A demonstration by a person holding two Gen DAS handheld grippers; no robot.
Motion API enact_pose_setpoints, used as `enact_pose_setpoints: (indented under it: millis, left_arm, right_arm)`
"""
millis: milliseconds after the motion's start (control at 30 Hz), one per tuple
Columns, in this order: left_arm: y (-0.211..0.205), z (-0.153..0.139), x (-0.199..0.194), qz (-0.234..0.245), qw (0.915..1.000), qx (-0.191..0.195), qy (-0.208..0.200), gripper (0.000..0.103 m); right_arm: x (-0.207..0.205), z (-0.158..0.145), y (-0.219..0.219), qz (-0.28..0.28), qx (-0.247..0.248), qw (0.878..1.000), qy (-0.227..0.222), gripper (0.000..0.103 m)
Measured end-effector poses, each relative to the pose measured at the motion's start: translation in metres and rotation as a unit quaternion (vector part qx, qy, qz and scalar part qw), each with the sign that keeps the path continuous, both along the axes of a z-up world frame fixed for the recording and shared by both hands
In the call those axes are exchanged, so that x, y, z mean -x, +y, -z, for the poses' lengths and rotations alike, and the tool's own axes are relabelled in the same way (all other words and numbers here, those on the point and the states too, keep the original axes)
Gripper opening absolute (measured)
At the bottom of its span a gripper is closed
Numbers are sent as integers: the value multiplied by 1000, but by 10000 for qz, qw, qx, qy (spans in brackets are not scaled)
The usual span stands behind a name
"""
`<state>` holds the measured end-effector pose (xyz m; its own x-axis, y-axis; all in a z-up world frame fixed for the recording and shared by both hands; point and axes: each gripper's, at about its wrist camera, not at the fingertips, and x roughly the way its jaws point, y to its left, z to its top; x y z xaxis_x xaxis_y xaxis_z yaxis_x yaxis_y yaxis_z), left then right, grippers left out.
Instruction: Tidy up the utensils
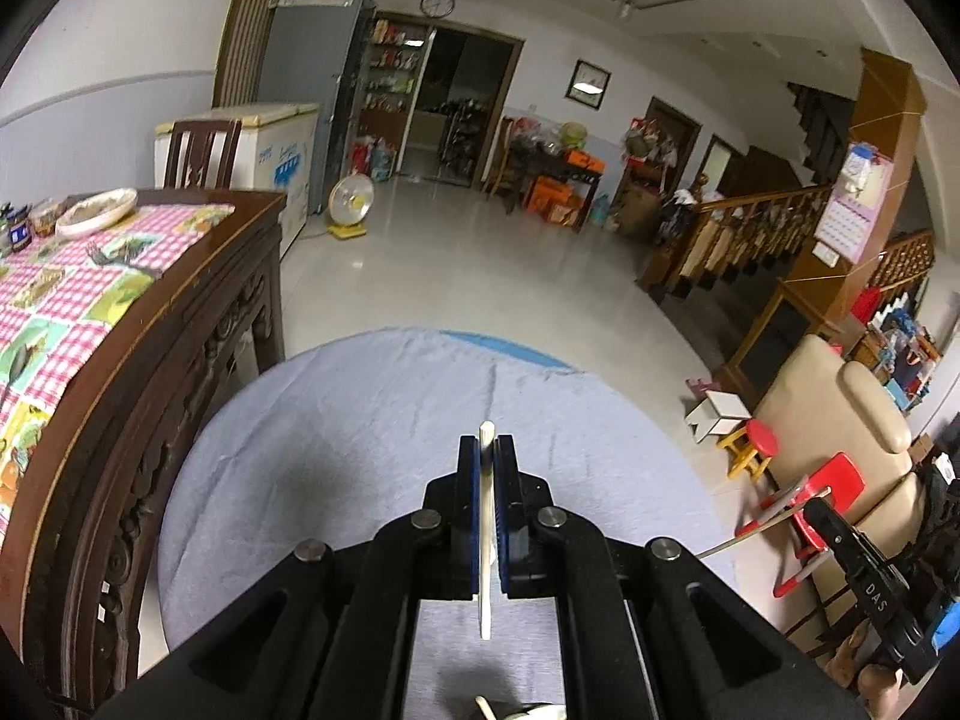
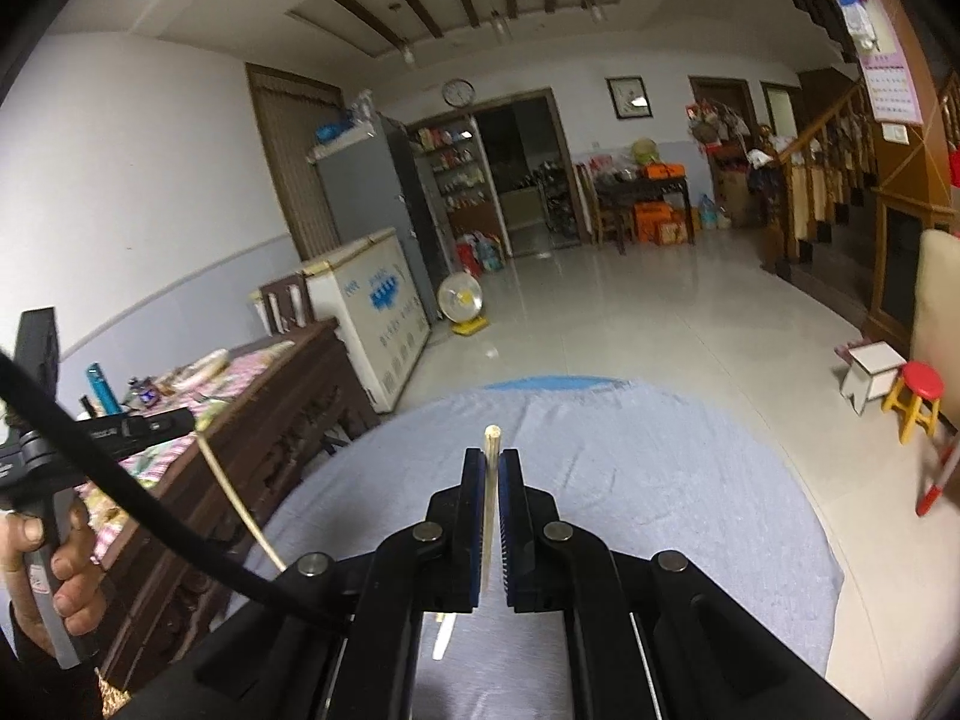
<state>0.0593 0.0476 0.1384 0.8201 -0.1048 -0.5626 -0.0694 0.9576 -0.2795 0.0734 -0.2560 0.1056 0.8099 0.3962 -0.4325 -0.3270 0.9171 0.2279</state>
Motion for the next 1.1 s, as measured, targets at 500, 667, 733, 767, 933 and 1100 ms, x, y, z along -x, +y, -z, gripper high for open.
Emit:
enact_pose_setpoints:
  millis: [500, 667, 733, 767, 933, 1100]
  left_arm:
    - [-37, -13, 67, 450, 9985, -58, -310, 4]
    - [-48, 19, 77, 561, 9984, 12, -61, 4]
    - [-52, 32, 80, 578, 9983, 50, 68, 4]
    - [-53, 40, 79, 605, 9980, 91, 153, 4]
    - [-54, 72, 79, 599, 9971, 259, 395, 4]
    - [-53, 89, 74, 536, 9968, 296, 514, 4]
  right_arm:
    - [101, -25, 14, -651, -83, 9973, -339, 5]
    - [117, 2, 26, -810, 2, 9967, -60, 5]
    - [118, 17, 31, -875, 72, 9961, 81, 5]
    - [117, 25, 34, -893, 113, 9958, 155, 5]
    - [107, 66, 44, -940, 267, 9940, 500, 5]
    - [97, 89, 49, -954, 360, 9922, 712, 5]
